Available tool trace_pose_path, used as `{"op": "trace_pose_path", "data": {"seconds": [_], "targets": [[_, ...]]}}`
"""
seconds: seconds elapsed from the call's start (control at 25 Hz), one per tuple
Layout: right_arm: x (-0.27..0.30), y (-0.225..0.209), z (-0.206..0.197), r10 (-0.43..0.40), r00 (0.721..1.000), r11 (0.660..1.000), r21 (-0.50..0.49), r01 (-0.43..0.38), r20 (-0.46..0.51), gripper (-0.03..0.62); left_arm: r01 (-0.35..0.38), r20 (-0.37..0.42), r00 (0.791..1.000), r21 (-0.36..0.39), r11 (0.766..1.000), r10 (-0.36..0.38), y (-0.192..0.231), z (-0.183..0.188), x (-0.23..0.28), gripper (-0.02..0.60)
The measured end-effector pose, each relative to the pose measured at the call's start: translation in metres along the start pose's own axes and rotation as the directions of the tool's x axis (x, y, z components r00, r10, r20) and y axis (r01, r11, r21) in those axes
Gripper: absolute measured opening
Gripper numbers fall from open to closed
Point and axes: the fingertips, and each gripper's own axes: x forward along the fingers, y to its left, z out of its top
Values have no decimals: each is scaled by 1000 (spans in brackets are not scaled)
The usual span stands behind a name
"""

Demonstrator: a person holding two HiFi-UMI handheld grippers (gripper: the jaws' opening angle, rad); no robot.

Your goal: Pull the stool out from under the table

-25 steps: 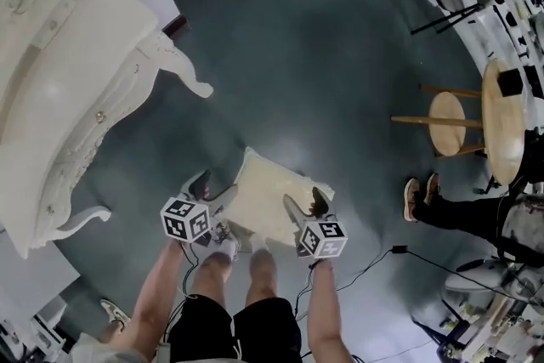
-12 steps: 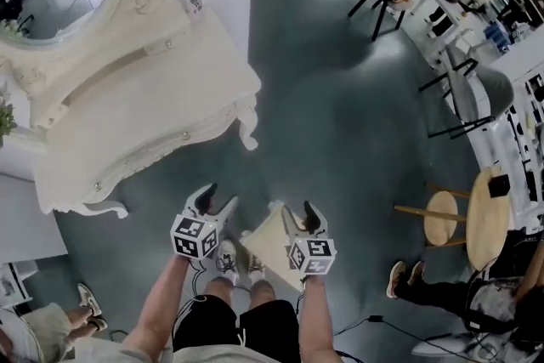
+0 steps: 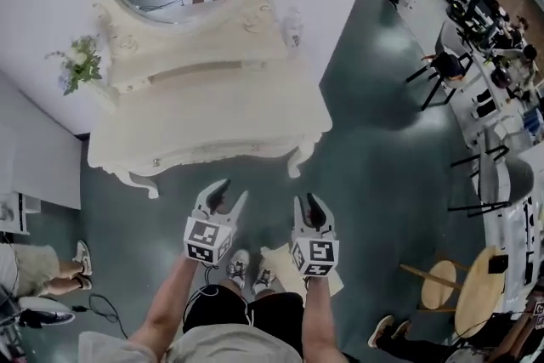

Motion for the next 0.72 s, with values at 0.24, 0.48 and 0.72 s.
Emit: {"op": "trace_pose_path", "data": {"seconds": [0.24, 0.48, 0.72], "targets": [[13, 71, 42, 129, 991, 990, -67, -128, 22, 92, -145, 63, 987, -15, 989, 146, 41, 34, -62, 139], [18, 131, 71, 240, 970, 965, -115, -235, 35, 66, -287, 118, 950, -35, 957, 289, 80, 60, -117, 89], [21, 165, 99, 304, 950, 947, -130, -293, 71, 43, -368, 132, 917, -81, 926, 376, 103, 65, -149, 23]]}}
